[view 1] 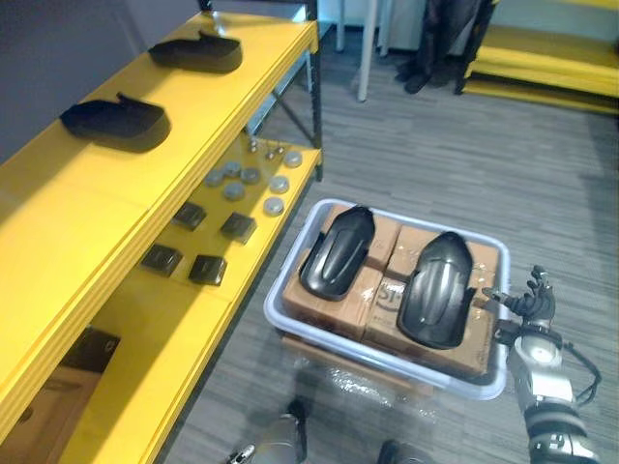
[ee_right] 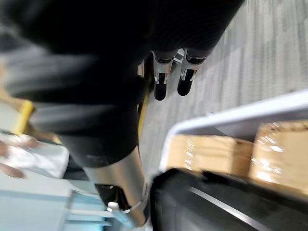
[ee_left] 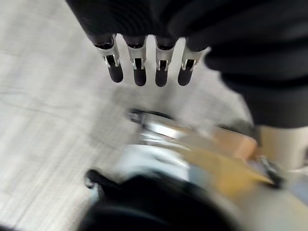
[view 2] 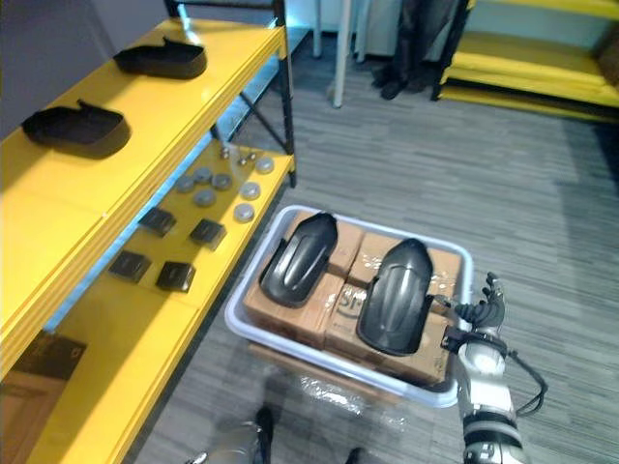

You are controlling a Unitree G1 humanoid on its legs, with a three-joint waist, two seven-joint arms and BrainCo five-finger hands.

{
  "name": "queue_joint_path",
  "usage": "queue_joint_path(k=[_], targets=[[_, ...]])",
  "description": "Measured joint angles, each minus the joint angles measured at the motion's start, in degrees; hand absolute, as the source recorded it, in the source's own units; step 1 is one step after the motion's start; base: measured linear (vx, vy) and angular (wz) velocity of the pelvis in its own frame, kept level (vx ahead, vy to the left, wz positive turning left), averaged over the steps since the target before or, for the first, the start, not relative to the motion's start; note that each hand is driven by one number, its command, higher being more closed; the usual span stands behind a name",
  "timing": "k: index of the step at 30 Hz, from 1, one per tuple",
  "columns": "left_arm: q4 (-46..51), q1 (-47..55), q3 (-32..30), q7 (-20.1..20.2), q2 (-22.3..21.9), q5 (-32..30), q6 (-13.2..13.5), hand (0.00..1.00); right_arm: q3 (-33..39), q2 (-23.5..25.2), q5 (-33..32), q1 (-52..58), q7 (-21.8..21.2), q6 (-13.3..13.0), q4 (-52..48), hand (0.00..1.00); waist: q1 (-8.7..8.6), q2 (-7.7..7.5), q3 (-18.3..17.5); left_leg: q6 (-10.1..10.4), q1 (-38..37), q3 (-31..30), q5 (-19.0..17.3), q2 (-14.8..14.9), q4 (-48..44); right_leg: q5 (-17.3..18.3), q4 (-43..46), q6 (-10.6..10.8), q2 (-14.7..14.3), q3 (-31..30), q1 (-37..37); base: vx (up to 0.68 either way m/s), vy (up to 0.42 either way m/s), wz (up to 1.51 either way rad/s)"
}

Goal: Walk over and take plastic housings, then place them on the shelf

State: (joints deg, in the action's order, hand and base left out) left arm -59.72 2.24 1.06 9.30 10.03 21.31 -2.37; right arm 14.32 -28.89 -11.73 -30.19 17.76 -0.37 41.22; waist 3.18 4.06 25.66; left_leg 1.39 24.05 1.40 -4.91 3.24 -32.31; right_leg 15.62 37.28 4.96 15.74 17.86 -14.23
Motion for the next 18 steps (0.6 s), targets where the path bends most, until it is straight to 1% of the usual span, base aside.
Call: queue_joint_path(k=[2,3,5,7,9,10,12,14,17,18], targets=[[-1.0,0.4,0.6,0.2,-0.2,0.8,-0.1,0.00,-1.3,-2.8,-0.9,-2.8,0.4,2.3,5.1,0.00,0.69,0.69,0.3,-0.6,2.5,-0.1,0.3,-1.0,-1.0,0.5,2.3,0.6,1.5,-0.1,-2.7,-0.14,0.033,0.18],[-1.3,0.4,0.7,0.3,-0.4,1.3,-0.1,0.00,-1.4,-3.2,-1.0,-3.6,0.5,3.0,6.3,0.00,0.70,0.93,0.4,-0.8,3.1,-0.1,0.4,-1.2,-1.2,0.5,2.7,0.6,1.7,-0.1,-3.3,-0.13,0.035,0.16],[-2.3,0.4,1.3,1.1,-0.6,2.5,-0.1,0.00,-2.1,-4.5,-1.4,-6.3,0.6,6.0,10.6,0.00,0.87,1.48,0.7,-1.3,5.8,0.0,0.8,-1.6,-2.0,0.7,4.2,0.6,2.6,-0.3,-6.1,-0.13,0.040,0.11],[-2.7,0.2,2.2,1.2,-0.5,3.4,0.2,0.00,-2.1,-5.2,-2.6,-6.6,1.3,7.5,12.6,0.00,0.95,1.83,0.8,-2.1,7.6,0.8,1.4,-1.6,-2.0,0.8,5.2,0.6,3.3,-0.2,-7.9,-0.10,0.013,0.17],[-3.2,0.0,2.6,1.4,-0.8,4.4,0.7,0.00,-2.0,-5.9,-3.4,-6.8,1.9,9.2,13.7,0.00,1.20,2.54,1.1,-2.3,9.3,1.2,1.5,-1.6,-3.0,0.8,6.3,0.8,3.8,-0.4,-9.7,-0.09,0.022,0.08],[-3.6,-0.2,2.6,1.6,-1.0,4.5,0.7,0.00,-2.0,-6.3,-3.5,-6.8,1.9,9.8,13.8,1.00,1.33,2.67,1.2,-2.3,9.7,1.3,1.5,-1.6,-3.2,0.9,6.6,0.8,3.9,-0.6,-10.2,-0.06,0.028,-0.03],[-4.0,-0.5,2.6,2.3,-1.0,5.2,1.1,0.00,-2.0,-7.0,-3.8,-7.7,0.7,12.0,15.2,1.00,1.41,2.82,1.3,-2.3,11.1,1.7,1.5,-1.6,-3.9,0.9,7.9,0.9,4.2,-1.4,-12.2,-0.06,0.012,-0.05],[-4.0,-0.9,2.6,2.4,-1.0,7.5,1.1,0.00,-1.9,-7.9,-3.7,-8.4,0.9,12.1,16.1,1.00,1.40,2.92,1.3,-2.4,12.4,1.8,1.6,-1.6,-4.4,1.0,8.9,0.9,4.4,-1.6,-13.8,-0.06,-0.003,0.00],[-3.8,-3.2,1.7,2.5,-1.1,11.9,1.5,0.00,-0.8,-9.7,-7.4,-9.0,0.6,12.7,16.1,1.00,1.73,2.97,1.3,-2.4,15.9,1.4,1.5,-1.5,-7.0,2.0,11.8,1.0,5.0,-1.4,-16.8,-0.07,-0.008,0.09],[-3.6,-3.6,1.5,2.6,-1.3,12.4,1.6,0.00,-0.7,-9.9,-8.1,-9.2,0.6,12.9,16.1,1.00,1.90,2.97,1.3,-2.3,16.4,1.3,1.5,-1.5,-7.5,2.1,12.3,1.0,5.1,-1.4,-17.3,-0.09,0.001,0.06]])
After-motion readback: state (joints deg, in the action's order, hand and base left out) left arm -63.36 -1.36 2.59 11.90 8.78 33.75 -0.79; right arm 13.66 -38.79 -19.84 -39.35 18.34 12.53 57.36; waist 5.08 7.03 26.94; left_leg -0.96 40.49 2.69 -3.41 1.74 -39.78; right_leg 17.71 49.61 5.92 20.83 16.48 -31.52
